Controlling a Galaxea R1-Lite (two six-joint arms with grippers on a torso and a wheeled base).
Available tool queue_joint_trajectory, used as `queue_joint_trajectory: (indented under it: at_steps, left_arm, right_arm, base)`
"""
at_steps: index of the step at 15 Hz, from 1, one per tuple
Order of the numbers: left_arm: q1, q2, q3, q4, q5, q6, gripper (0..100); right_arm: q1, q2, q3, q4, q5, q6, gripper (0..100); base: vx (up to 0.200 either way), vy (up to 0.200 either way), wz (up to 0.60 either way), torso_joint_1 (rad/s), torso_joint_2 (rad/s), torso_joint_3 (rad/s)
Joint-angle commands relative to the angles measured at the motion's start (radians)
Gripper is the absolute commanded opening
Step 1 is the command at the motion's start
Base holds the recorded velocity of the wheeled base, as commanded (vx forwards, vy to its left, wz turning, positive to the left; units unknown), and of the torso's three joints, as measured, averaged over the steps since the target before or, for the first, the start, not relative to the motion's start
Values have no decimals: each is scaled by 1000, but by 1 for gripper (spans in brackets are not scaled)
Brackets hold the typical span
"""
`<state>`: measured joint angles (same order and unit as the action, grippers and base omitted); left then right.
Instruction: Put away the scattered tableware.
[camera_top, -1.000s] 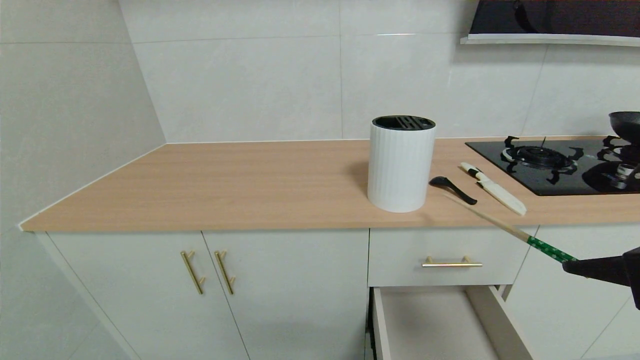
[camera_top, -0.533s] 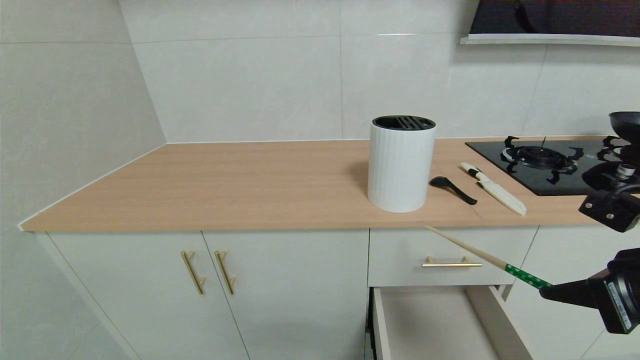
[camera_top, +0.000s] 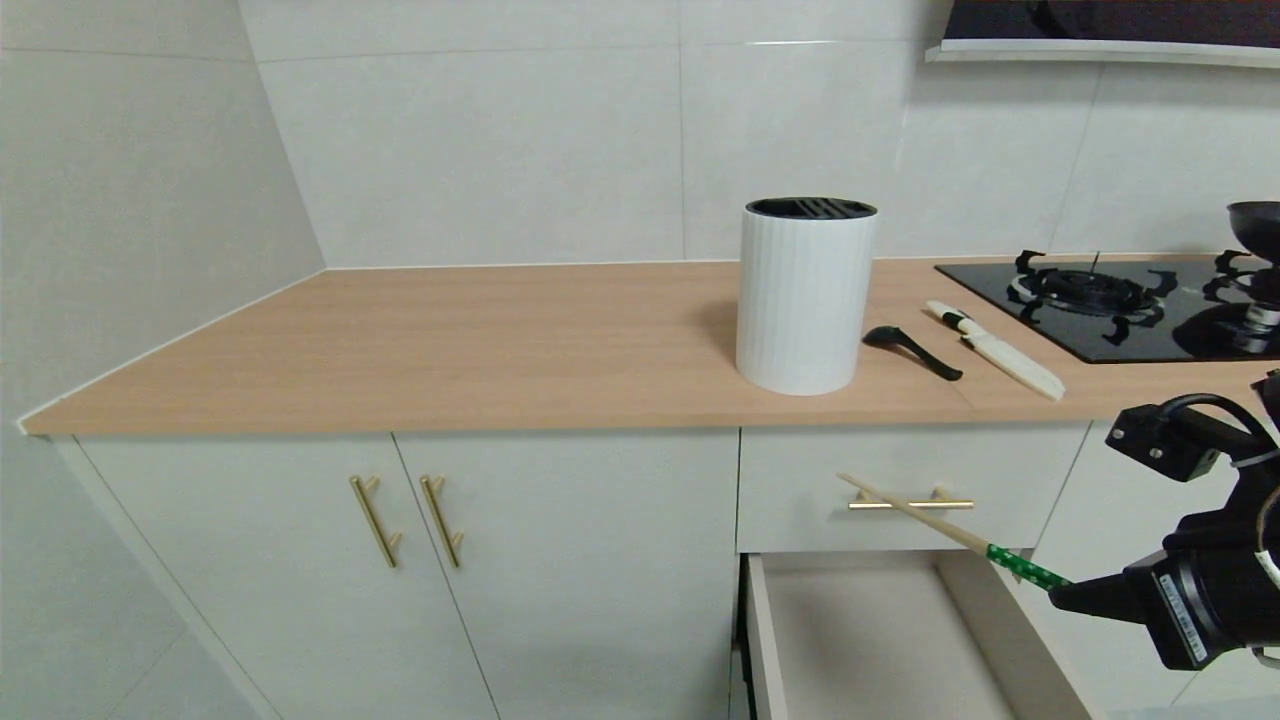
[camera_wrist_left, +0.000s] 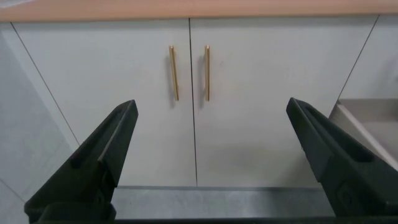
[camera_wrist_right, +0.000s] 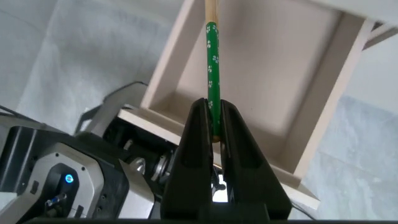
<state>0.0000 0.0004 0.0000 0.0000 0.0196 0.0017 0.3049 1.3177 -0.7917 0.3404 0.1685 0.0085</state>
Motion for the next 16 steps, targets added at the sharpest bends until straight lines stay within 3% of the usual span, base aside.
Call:
queue_joint_trajectory:
  at_steps: [1,11,16]
  left_arm:
    - [0,0,0,0,0,0,100]
    - [0,0,0,0,0,0,100]
    - [0,0,0,0,0,0,100]
  right_arm:
    - [0,20,2,0,0,-1,0]
    - [0,77,14,-17,0,-1,0]
    - [14,130,29,-74,-1,-1,0]
  base:
    - [0,0,0,-183,456,290]
    - [0,0,0,-145,451,313]
    - [0,0,0,-26,123,87]
